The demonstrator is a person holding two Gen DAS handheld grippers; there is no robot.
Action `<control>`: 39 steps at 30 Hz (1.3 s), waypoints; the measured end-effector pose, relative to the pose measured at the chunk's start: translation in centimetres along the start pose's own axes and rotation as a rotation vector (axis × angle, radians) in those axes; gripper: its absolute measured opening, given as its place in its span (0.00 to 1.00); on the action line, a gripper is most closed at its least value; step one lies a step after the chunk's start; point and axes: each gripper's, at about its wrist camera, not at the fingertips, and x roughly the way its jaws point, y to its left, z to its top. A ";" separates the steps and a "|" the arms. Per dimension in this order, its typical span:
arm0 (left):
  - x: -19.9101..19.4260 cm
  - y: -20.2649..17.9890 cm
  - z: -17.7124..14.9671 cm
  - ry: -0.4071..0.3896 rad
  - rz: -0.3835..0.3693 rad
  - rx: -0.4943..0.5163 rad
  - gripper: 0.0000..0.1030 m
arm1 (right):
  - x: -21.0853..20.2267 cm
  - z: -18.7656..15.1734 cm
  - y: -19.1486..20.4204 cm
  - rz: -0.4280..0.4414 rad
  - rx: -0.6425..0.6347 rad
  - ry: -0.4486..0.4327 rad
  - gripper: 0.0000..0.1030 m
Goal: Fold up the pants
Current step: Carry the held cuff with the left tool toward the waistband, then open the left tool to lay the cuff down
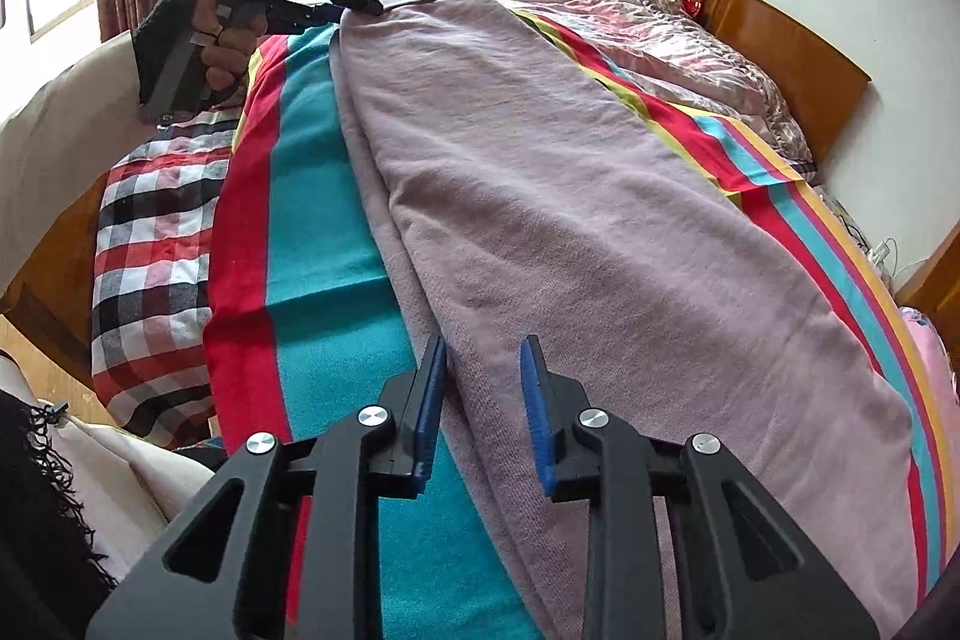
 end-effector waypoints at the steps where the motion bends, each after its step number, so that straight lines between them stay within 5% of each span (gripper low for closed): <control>1: 0.0 -0.1 0.0 -0.001 0.004 0.004 0.16 | 0.1 -0.1 0.1 -0.001 -0.006 0.001 0.18; 4: -0.3 -1.0 -0.1 -0.004 0.017 0.028 0.12 | 0.1 0.0 0.2 -0.019 -0.019 -0.005 0.04; 8: -2.5 -3.1 0.6 -0.050 -0.018 0.060 0.12 | -2.4 0.7 -1.1 -0.009 0.009 -0.078 0.04; 10: -2.6 -3.6 0.7 -0.040 0.027 0.091 0.12 | -3.5 1.0 -1.5 -0.004 -0.001 -0.089 0.04; 13: -0.7 -2.4 0.2 0.018 0.134 0.110 0.12 | -2.7 0.7 -1.0 0.028 -0.024 -0.056 0.04; 18: -1.1 -1.1 -0.3 -0.007 0.107 0.055 0.12 | -1.0 -0.1 0.6 0.037 -0.057 -0.010 0.04; 23: -2.5 -3.6 -0.4 -0.060 0.133 0.136 0.12 | -3.0 0.4 -0.2 0.027 -0.055 -0.056 0.04; 26: -0.8 -2.4 -0.9 -0.008 0.178 0.133 0.13 | -1.5 -0.3 0.1 0.050 -0.056 -0.015 0.04; 29: -0.5 -1.3 -0.9 -0.005 0.146 0.117 0.18 | -0.4 -0.7 -0.1 0.066 -0.033 -0.010 0.07; 30: -0.8 -1.3 -0.7 -0.005 0.141 0.113 0.30 | -0.5 -0.7 -0.2 0.079 -0.028 -0.001 0.11; 31: -1.4 -1.4 -0.5 -0.017 0.149 0.112 0.52 | -0.6 -0.7 -0.4 0.087 -0.034 0.009 0.25; 33: -2.9 -2.2 0.0 -0.093 0.262 0.107 0.73 | -1.0 -0.9 -0.7 0.122 -0.031 0.025 0.55; 35: -4.5 -3.8 0.5 -0.155 0.291 0.126 0.74 | -2.3 -1.0 -1.6 0.180 -0.002 -0.018 0.55; 39: -4.4 -9.3 0.8 -0.133 0.166 0.238 0.81 | -4.6 -1.1 -6.5 0.123 0.160 -0.123 0.55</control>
